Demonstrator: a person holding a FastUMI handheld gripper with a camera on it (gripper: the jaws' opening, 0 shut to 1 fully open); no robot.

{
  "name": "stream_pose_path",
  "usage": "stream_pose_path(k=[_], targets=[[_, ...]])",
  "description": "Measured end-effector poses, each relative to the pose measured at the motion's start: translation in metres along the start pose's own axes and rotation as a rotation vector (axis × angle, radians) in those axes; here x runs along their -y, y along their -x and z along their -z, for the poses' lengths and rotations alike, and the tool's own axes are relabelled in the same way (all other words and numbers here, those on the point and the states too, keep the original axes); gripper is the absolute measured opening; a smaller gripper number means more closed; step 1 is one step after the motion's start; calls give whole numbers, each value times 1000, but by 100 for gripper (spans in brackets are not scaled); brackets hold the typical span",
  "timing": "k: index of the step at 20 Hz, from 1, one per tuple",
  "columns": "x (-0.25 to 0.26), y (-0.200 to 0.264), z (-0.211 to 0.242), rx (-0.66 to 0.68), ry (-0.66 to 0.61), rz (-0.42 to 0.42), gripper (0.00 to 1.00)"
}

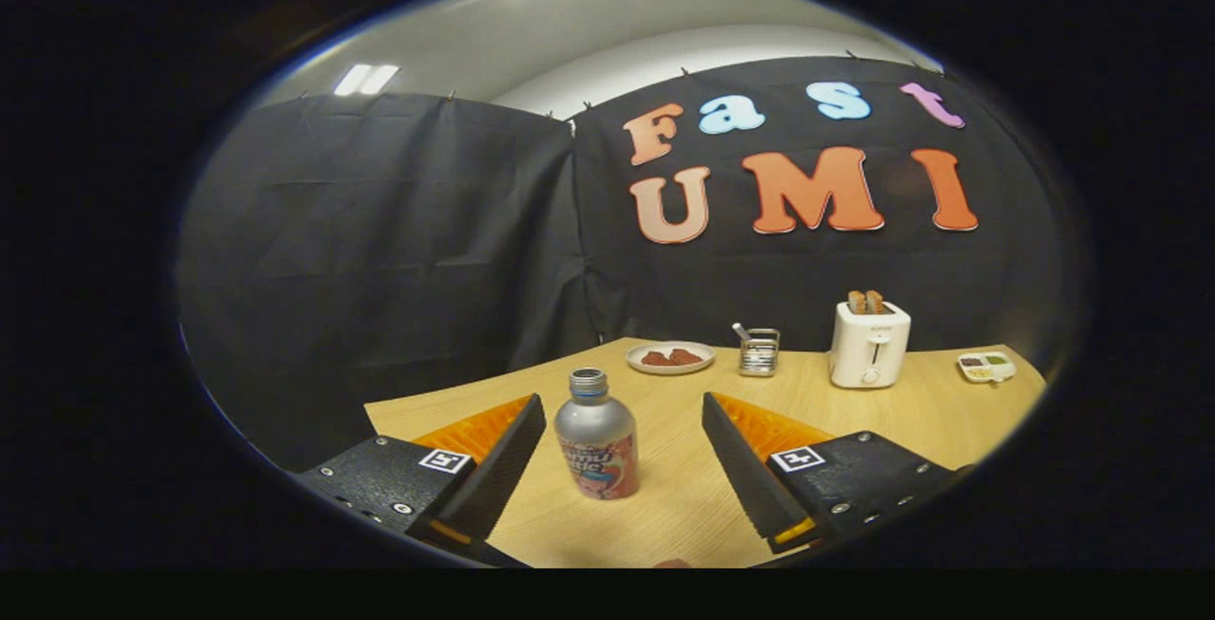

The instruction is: Take the bottle from table, then pour the juice into the cup, finally place the bottle on the coaster

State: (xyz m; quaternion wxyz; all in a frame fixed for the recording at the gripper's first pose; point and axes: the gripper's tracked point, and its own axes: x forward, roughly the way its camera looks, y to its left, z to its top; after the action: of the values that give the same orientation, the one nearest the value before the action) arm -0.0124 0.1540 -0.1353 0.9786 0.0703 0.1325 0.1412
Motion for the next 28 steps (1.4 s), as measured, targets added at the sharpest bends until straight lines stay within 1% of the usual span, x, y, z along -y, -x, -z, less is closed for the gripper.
stream_pose_path(k=[5, 12, 15, 21, 25, 27, 28], targets=[[-14, -16, 22, -37, -15, -11, 99], [-24, -43, 62, -120, -43, 9, 99], [-22, -50, 80, -165, -62, 41, 99], [-22, -65, 93, -202, -48, 103, 98], [-19, -65, 104, -247, -50, 132, 95], [-17, -64, 105, -248, -78, 144, 91], [-16, -65, 105, -249, -98, 143, 86]])
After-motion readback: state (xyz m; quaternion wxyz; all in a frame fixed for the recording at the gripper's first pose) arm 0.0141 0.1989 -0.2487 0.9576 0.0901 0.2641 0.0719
